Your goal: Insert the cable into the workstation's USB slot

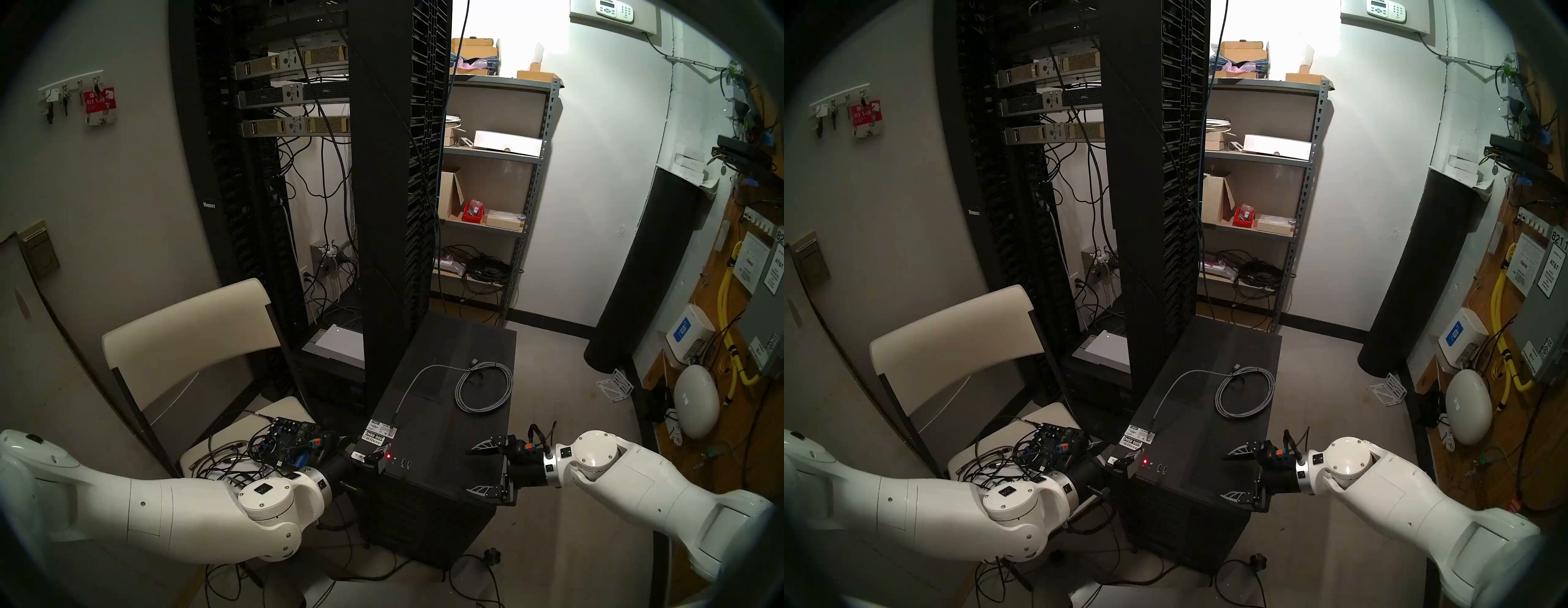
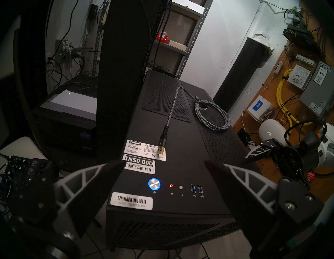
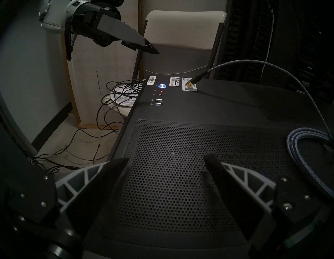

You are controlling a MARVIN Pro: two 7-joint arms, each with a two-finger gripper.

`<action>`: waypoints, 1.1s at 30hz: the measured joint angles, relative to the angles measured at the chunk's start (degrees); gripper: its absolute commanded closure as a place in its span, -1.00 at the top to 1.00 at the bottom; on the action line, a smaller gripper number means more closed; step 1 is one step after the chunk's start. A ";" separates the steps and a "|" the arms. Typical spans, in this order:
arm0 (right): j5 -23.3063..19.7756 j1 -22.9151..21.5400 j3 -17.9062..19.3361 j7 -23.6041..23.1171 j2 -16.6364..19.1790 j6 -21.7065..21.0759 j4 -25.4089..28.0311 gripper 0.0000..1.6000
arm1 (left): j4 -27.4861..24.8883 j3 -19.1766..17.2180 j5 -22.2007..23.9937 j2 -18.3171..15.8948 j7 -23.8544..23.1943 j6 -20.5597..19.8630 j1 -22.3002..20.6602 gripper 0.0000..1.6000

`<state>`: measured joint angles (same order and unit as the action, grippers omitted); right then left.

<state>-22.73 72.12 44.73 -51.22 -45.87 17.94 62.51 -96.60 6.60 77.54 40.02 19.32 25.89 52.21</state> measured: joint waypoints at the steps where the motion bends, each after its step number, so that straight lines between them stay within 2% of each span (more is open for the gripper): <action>1: 0.55 -0.31 -0.14 -0.25 -0.15 -0.02 -0.01 1.00 | 0.00 0.01 0.00 0.00 0.00 0.00 0.00 1.00; 15: 6.25 -5.42 0.23 -1.84 -2.23 0.19 0.17 1.00 | 0.03 0.10 0.00 0.02 -0.01 0.00 -0.01 1.00; 22: 11.75 -9.09 -0.09 -2.06 -4.23 0.17 -0.50 1.00 | 0.04 0.12 0.00 0.02 -0.02 0.00 -0.01 1.00; 29: 19.04 -12.91 -2.28 -2.04 -6.78 0.27 -1.44 1.00 | 0.05 0.14 0.00 0.03 -0.02 0.00 -0.01 1.00; 33: 21.83 -14.35 -3.16 -1.91 -7.84 0.46 -1.64 1.00 | 0.05 0.15 0.00 0.03 -0.02 0.01 -0.01 1.00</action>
<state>-0.91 57.77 41.57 -53.13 -53.70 18.40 60.87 -96.55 6.75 77.54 40.05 19.31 25.89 52.19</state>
